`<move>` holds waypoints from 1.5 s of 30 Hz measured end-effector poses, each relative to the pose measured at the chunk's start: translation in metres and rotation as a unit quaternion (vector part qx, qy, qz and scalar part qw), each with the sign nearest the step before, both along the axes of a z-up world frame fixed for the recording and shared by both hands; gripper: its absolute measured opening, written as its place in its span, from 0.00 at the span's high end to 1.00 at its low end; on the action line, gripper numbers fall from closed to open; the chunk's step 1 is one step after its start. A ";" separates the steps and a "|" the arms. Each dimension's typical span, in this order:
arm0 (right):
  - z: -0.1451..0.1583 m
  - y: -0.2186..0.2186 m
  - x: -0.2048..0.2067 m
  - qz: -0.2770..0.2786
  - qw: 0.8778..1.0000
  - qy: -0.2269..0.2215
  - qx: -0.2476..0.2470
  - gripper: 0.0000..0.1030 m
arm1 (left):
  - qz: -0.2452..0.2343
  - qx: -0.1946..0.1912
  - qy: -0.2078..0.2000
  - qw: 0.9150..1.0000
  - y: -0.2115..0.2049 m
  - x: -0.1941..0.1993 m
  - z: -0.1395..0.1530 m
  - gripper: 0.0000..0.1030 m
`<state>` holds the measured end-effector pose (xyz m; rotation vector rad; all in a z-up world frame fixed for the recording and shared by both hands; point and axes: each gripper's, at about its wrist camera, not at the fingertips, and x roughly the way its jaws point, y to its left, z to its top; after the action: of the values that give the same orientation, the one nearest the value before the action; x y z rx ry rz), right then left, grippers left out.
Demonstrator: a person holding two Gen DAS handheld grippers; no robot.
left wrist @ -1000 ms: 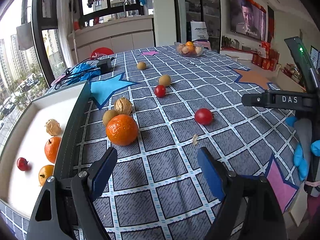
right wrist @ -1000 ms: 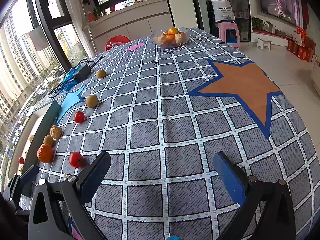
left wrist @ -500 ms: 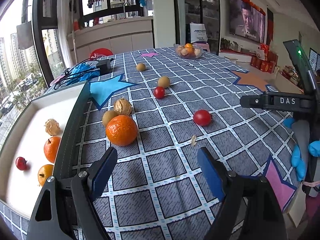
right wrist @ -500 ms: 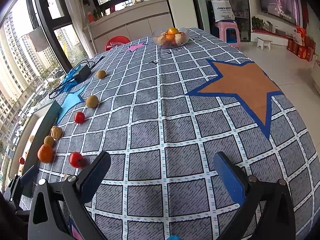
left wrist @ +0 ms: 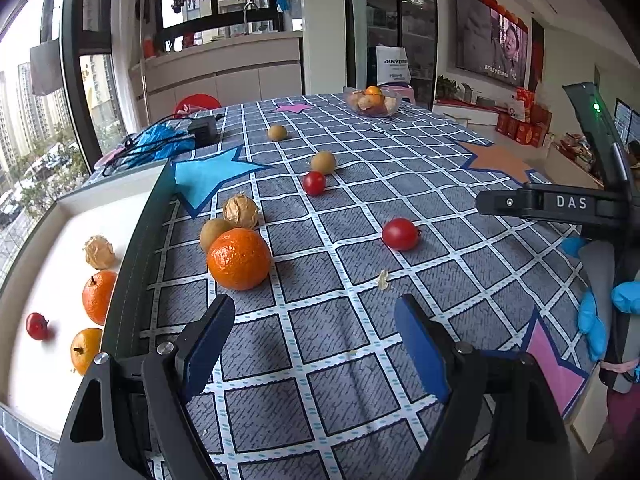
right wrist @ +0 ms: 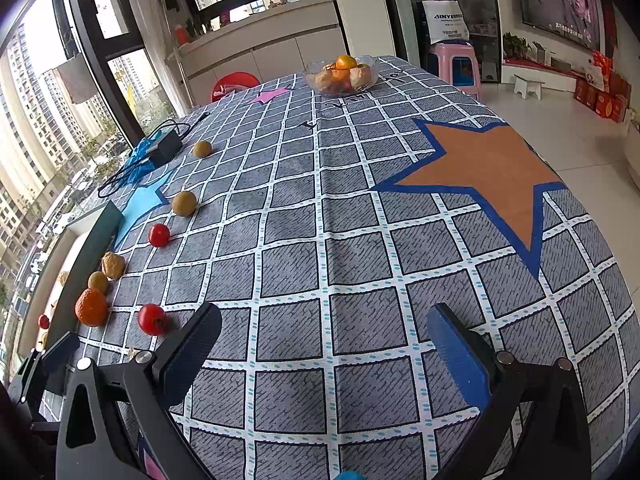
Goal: Organize fruits
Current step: 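Move the open left gripper toward the large orange on the cloth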
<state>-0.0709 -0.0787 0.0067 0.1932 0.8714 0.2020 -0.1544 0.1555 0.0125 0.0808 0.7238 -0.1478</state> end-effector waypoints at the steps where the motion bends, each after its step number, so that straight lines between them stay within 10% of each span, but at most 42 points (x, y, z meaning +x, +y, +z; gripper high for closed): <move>1: 0.000 0.000 0.000 0.000 1.000 0.000 -0.001 0.00 | 0.001 -0.007 0.003 1.000 0.002 0.001 0.000 0.18; 9: 0.000 -0.001 0.000 0.000 1.000 0.000 0.000 0.00 | 0.013 -0.111 0.037 0.993 0.035 0.004 -0.005 0.17; 45: 0.000 -0.002 0.001 -0.001 1.000 -0.002 0.007 0.00 | 0.064 -0.028 0.052 0.996 0.032 0.022 0.005 0.17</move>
<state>-0.0701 -0.0802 0.0067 0.2080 0.8668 0.2063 -0.1326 0.1878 0.0178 -0.0265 0.8268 -0.0496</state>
